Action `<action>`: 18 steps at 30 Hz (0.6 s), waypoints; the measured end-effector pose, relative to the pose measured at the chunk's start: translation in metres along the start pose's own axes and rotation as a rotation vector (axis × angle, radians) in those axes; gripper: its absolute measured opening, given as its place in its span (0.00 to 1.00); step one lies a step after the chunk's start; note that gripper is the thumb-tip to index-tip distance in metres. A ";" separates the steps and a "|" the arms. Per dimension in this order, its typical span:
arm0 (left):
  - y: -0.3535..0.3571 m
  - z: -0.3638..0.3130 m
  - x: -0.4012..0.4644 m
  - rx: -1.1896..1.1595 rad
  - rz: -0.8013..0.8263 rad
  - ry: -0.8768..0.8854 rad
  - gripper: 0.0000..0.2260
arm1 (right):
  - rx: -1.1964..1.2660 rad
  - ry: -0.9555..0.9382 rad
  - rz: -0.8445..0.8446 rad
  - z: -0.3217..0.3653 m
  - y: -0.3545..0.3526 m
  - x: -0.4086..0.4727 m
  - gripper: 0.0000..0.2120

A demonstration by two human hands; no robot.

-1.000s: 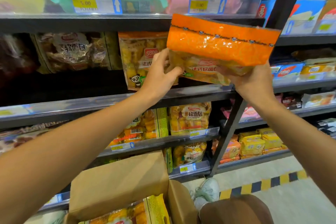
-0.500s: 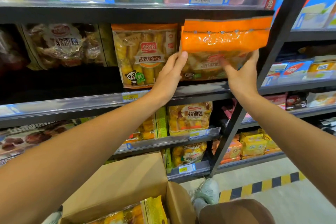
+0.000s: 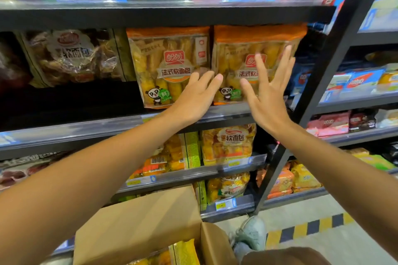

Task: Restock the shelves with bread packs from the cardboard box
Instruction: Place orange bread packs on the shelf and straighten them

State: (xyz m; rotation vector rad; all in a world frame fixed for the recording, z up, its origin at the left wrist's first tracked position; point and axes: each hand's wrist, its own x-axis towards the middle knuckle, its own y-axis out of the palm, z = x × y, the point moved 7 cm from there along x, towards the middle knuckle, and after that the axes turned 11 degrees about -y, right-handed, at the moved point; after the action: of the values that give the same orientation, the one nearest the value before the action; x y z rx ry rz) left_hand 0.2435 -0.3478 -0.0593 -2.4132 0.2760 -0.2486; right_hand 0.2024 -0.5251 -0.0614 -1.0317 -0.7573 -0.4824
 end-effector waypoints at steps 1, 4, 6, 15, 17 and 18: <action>-0.008 0.000 -0.006 0.109 -0.084 0.068 0.25 | -0.040 -0.002 0.056 -0.003 0.006 0.002 0.27; -0.037 0.003 -0.023 0.484 -0.361 0.229 0.21 | -0.100 0.031 0.302 -0.012 0.030 0.009 0.25; -0.054 0.012 -0.023 0.650 -0.383 0.133 0.22 | -0.144 0.028 0.400 -0.013 0.038 0.018 0.28; -0.064 0.059 0.027 0.857 -0.020 0.048 0.25 | -0.195 0.019 0.561 -0.021 0.042 0.025 0.31; -0.063 0.065 0.033 0.903 -0.015 0.059 0.26 | -0.283 0.007 0.587 -0.018 0.042 0.031 0.33; -0.062 0.066 0.033 0.898 -0.018 0.064 0.26 | -0.340 -0.013 0.576 -0.014 0.041 0.033 0.32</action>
State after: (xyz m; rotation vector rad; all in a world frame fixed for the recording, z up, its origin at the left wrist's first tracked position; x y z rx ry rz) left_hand 0.2999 -0.2701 -0.0640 -1.5220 0.1260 -0.3638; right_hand 0.2568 -0.5202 -0.0644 -1.5062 -0.3618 -0.1033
